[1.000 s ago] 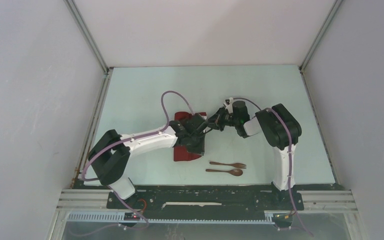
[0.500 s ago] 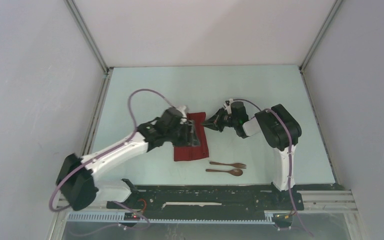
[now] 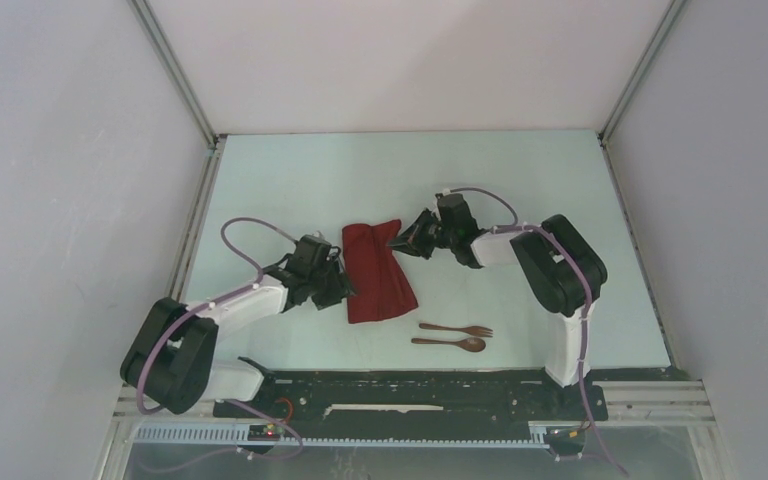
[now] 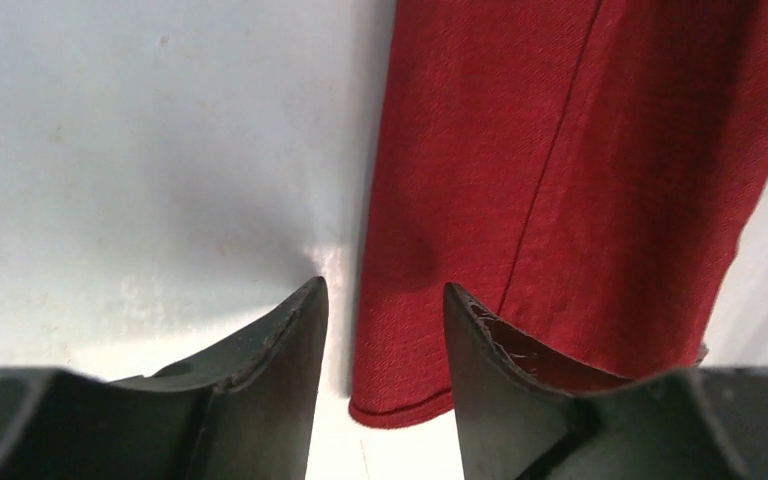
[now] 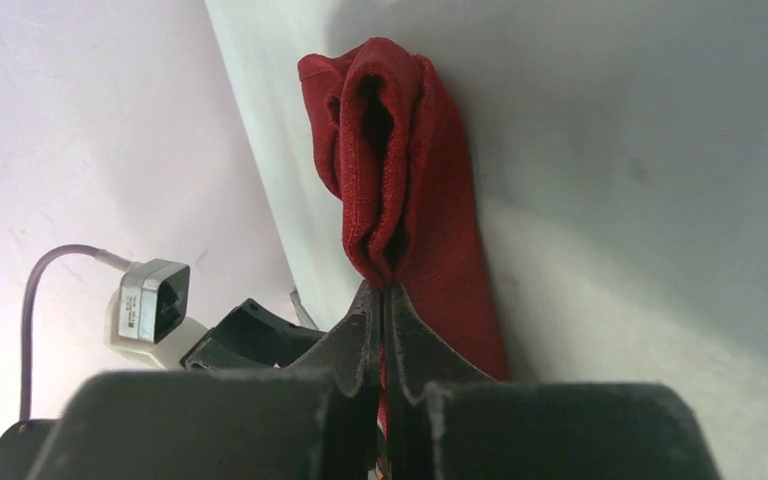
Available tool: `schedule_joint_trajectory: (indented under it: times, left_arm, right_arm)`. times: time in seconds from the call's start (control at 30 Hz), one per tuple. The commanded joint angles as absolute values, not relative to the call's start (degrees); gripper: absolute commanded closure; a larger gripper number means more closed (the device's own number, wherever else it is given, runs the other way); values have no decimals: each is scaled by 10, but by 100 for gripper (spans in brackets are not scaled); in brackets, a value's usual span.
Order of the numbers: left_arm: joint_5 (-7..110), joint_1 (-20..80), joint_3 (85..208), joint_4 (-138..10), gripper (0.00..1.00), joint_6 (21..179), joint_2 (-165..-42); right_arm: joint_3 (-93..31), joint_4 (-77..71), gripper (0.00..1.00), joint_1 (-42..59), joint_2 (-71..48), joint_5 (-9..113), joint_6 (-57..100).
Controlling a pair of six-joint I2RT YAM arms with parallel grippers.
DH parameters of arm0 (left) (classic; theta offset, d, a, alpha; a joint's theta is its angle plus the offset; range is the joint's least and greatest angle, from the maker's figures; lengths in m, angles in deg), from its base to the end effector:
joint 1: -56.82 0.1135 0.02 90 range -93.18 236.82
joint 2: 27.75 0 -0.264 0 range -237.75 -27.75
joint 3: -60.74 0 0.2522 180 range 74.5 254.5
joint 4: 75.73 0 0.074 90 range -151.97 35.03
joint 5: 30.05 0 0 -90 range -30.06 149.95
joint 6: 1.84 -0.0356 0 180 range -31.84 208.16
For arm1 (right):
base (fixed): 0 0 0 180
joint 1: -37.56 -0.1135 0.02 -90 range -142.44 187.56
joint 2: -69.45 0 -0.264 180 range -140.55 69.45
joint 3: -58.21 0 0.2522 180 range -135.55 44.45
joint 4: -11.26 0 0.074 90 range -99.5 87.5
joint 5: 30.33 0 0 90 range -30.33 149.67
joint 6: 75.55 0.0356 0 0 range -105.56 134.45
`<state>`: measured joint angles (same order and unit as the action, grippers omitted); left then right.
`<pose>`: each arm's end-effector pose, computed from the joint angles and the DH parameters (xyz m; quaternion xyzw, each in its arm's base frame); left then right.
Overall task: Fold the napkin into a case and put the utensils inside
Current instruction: Pick up the 2/3-rectangle-folded napkin at the center of the board, then fold the 2/3-rectangle-folded napkin at the center of the board.
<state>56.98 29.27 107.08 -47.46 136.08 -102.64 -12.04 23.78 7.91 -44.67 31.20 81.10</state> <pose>0.2054 -0.1093 0.1561 -0.1621 0.9443 -0.1943 0.2105 0.3389 0.2124 0.1249 0.1539 0.8396 0.4967 0.1570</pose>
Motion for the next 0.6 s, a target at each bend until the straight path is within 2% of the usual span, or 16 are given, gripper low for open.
schedule_joint_trajectory:
  times: [0.0, 0.13, 0.33, 0.57]
  left_arm:
    - [576, 295, 1071, -548, 50, 1371, -1046]
    - [564, 295, 1065, -565, 59, 1367, -1069]
    - [553, 295, 1062, -588, 65, 1362, -1084]
    - [528, 295, 1055, -613, 69, 1350, -1104]
  right_arm:
    - [-168, 147, 100, 42, -414, 386, 795]
    - [-199, 81, 100, 10, -408, 448, 802]
    - [-243, 15, 100, -24, -421, 500, 827]
    - [-262, 8, 100, -43, -432, 520, 869]
